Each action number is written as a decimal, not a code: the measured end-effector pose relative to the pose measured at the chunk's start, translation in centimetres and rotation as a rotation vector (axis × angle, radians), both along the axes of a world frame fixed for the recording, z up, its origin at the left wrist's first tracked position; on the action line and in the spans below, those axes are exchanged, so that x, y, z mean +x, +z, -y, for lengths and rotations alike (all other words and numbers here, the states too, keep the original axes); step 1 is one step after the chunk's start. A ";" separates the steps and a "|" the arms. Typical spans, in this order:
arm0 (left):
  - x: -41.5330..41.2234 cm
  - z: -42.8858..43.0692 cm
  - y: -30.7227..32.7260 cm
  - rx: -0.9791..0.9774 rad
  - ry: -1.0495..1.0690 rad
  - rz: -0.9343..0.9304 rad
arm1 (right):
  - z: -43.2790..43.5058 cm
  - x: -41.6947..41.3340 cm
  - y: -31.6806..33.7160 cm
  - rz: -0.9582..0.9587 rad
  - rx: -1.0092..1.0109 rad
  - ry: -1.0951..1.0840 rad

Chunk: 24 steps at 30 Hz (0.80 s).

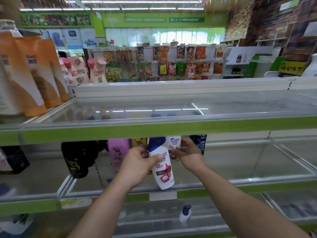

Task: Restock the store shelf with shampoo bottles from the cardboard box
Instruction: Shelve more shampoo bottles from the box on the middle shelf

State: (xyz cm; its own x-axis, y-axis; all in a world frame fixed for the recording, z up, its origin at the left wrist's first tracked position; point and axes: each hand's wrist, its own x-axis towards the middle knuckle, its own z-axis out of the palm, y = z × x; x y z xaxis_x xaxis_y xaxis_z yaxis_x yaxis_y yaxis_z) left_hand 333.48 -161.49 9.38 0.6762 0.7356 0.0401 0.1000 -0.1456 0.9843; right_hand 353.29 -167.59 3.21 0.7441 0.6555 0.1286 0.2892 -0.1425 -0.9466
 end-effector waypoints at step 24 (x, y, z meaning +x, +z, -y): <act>4.9 1.3 -1.3 0.140 -0.065 -0.029 | 7.3 -2.1 2.3 0.095 -0.093 0.131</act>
